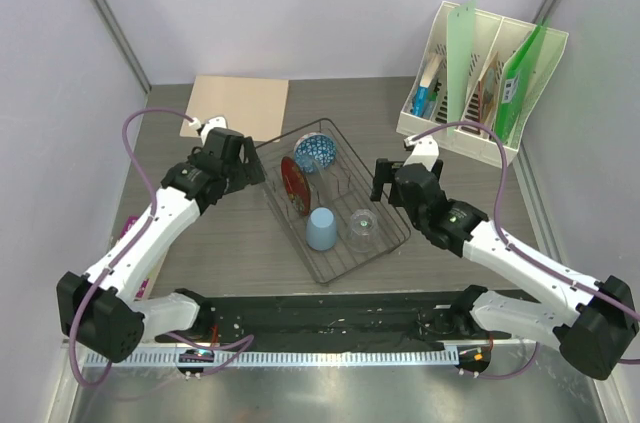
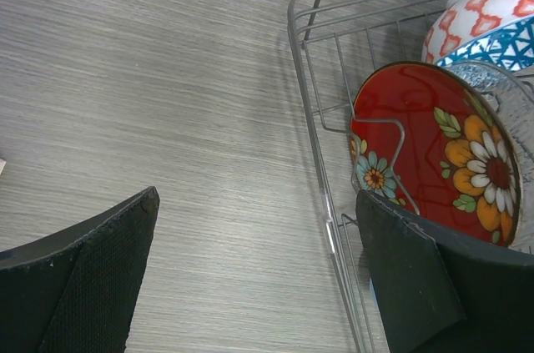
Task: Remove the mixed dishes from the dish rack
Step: Pick up the plate from the dish rack.
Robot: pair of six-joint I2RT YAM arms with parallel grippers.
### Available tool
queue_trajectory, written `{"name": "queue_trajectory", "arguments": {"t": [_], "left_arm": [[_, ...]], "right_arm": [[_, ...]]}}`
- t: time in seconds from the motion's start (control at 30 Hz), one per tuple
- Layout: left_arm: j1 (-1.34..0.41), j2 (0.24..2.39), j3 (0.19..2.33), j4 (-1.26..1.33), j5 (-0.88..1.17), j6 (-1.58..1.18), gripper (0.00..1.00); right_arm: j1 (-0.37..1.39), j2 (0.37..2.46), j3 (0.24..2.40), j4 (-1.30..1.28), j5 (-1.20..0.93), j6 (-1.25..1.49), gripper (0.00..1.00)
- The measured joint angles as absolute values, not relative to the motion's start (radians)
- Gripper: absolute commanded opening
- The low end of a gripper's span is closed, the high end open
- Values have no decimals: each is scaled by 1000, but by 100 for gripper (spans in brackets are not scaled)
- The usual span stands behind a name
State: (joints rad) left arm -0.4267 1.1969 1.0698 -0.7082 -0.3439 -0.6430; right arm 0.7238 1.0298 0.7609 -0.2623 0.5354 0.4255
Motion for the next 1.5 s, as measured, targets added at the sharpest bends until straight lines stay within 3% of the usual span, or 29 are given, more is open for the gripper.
{"name": "queue_trajectory", "arguments": {"t": [0.17, 0.37, 0.63, 0.87, 1.03, 1.07, 1.23, 1.5], "left_arm": [[-427, 1214, 1070, -709, -336, -645, 100], [-427, 1211, 1070, -707, -316, -645, 100], [-449, 1205, 1097, -723, -332, -617, 99], [-546, 1306, 1210, -742, -413, -618, 82], [-608, 1385, 1292, -754, -455, -633, 80], [-619, 1400, 1312, -754, -466, -644, 71], [-677, 1491, 1433, -780, -569, -733, 50], [-718, 1631, 1506, -834, -636, -962, 39]], "right_arm": [[725, 1044, 761, -272, 561, 463, 100], [717, 1093, 767, -284, 433, 466, 100], [717, 943, 752, -215, 374, 443, 100], [717, 929, 751, -211, 376, 441, 100], [717, 925, 736, -213, 381, 443, 100], [717, 925, 735, -213, 381, 444, 100], [717, 925, 724, -209, 383, 450, 99], [717, 925, 699, -209, 392, 456, 100]]}}
